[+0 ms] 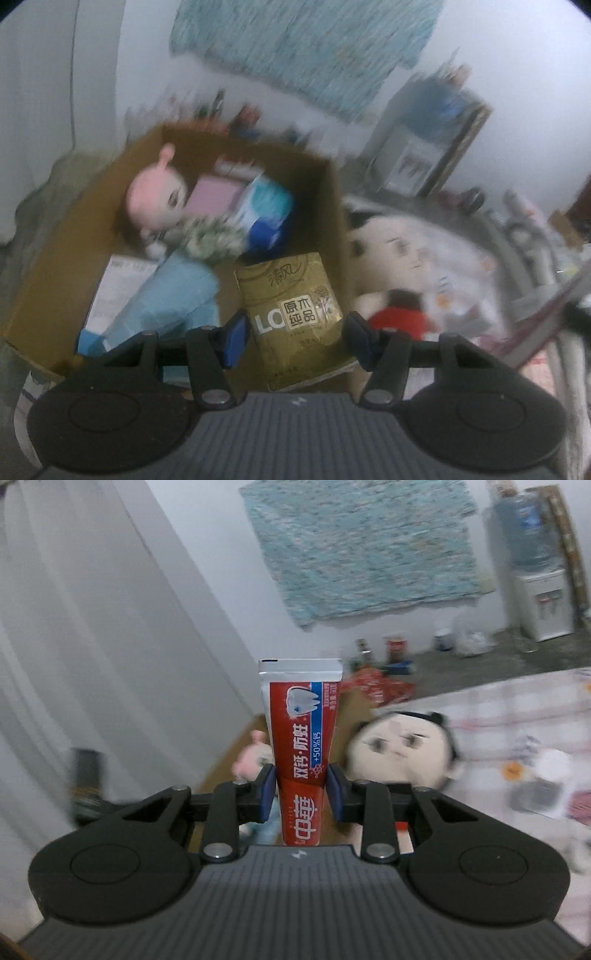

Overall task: Organize soft objects
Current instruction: 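Carry tissue pack and toothpaste into the cardboard box and open both tools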

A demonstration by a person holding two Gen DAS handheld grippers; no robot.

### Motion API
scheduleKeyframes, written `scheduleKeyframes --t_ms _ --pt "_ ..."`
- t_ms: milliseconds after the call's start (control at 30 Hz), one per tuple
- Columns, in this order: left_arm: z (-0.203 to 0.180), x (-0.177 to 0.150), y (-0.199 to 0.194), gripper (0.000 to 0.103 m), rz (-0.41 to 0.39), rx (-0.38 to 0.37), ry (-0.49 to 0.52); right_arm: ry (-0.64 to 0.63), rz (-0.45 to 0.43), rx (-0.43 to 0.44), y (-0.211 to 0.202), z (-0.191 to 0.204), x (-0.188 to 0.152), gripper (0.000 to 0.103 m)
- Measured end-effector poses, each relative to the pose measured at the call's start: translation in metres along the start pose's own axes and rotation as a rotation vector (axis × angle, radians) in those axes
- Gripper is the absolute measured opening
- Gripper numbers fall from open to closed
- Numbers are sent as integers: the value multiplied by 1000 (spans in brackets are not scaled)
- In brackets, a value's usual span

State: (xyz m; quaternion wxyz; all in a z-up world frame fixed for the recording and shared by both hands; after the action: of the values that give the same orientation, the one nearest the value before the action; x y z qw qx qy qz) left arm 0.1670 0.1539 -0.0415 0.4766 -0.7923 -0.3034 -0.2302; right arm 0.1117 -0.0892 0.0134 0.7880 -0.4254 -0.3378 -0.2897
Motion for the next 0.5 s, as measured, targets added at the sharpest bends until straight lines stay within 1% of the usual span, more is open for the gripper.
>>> scheduleKeyframes --t_ms 100,200,233,300,400,500 --pt "26 -2 27 58 86 43 -61 15 57 72 29 22 12 28" --pt "53 -6 54 58 173 63 -139 18 139 111 61 39 14 28" --pt "62 -9 62 58 206 70 -176 17 160 116 69 43 13 28" --pt "74 -13 73 59 249 75 -211 6 208 118 87 52 10 28" --pt "84 -19 86 59 303 99 -215 -23 273 111 110 61 6 28" --pt "93 -25 93 60 347 123 -241 -68 321 95 126 72 0 28"
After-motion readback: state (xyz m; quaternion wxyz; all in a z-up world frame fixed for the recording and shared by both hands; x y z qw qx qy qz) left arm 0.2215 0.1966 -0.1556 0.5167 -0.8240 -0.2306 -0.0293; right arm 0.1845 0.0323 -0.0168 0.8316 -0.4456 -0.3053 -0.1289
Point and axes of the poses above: each gripper's, at about its wrist camera, not at the fingertips, and y roughly the way its jaws point, z to its left, x to its top, the point moved 8 cm from there along y, roughly the way its jaws point, and after that the axes turned 13 degrees about -x, right-handed, at the moved point
